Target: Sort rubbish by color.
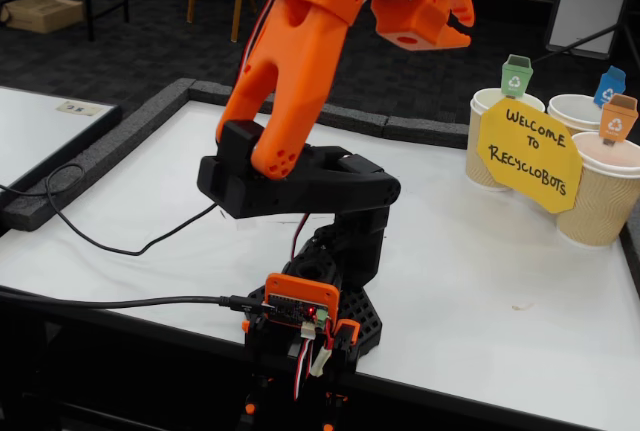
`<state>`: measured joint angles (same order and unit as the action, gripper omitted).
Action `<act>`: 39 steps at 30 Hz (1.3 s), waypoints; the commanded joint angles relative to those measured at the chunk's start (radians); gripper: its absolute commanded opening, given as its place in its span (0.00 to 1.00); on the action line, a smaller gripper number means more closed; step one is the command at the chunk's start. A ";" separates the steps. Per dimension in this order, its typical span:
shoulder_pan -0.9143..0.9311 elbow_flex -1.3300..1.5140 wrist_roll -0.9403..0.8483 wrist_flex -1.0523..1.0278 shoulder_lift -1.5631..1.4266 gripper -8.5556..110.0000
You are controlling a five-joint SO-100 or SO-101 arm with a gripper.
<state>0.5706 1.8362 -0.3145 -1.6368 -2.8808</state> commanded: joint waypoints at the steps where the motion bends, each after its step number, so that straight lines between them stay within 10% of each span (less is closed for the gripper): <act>1: -0.008 -0.083 -0.018 0.029 0.020 0.07; 39: -0.523 1.120 -0.008 0.939 -0.035 0.07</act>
<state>0.0721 2.9759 -0.3145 -0.7317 -2.8624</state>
